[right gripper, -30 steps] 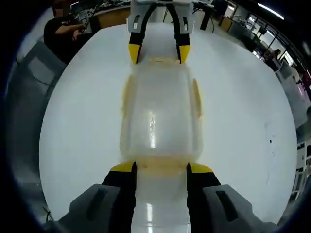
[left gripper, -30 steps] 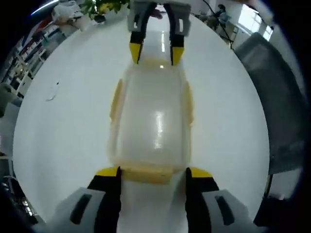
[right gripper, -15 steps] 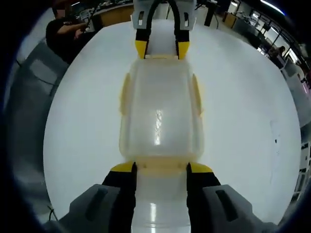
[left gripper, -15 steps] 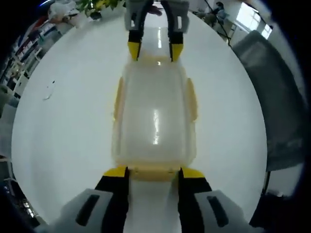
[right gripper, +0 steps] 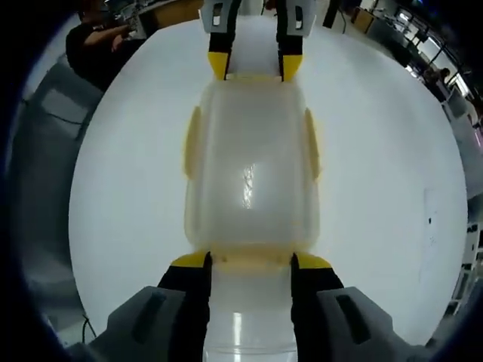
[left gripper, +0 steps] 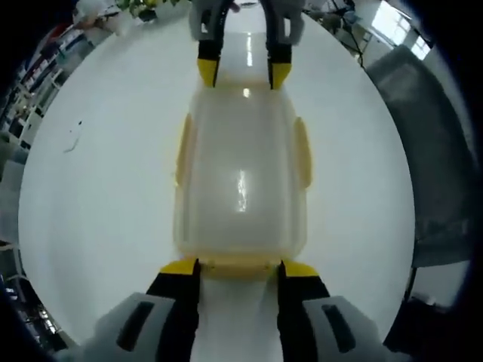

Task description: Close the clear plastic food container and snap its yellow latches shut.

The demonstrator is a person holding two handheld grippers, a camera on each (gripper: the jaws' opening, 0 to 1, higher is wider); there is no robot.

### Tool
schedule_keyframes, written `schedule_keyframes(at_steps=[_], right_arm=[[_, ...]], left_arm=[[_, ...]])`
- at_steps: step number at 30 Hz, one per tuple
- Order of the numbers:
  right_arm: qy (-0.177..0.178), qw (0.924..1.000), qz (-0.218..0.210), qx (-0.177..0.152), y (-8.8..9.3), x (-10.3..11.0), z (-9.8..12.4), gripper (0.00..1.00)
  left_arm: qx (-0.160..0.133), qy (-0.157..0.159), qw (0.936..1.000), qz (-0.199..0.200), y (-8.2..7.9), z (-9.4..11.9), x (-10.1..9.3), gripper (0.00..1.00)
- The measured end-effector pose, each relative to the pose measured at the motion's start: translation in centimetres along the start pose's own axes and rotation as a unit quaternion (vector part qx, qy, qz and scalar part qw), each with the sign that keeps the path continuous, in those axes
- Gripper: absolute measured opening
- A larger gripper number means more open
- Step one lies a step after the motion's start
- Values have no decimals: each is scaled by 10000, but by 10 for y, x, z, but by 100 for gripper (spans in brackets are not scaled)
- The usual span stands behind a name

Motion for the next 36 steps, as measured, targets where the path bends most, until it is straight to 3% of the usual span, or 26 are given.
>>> schedule_keyframes(at_steps=[13,24,32,36], right_arm=[[-86,9995,-45,308,-8,-6,-2,39],[-107,9997,-21,218,-3,-12,-4,38],[-26,10000,-14,82,1,-6,-2,38],[-58,10000,53,23,2,-8,-2,37]], left_arm=[[162,-2,9999,-30,-1,-1,2,35],[99,-7,9999,51,0,-1,2,36],[207,-85,9997,133,-2,-1,0,35],[413,-174,9988,196,-7,-3,-2,35]])
Point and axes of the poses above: the point that each gripper's makers call its tool centre point, and the gripper's own axes: z roughly backward along the fingers, x roughly to its left, y roughly out of its underside, the point moved 10 cm from there along z, roughly backward along the fingers, and after that the axes turned 12 degrees about z, right-handed, at the moved point
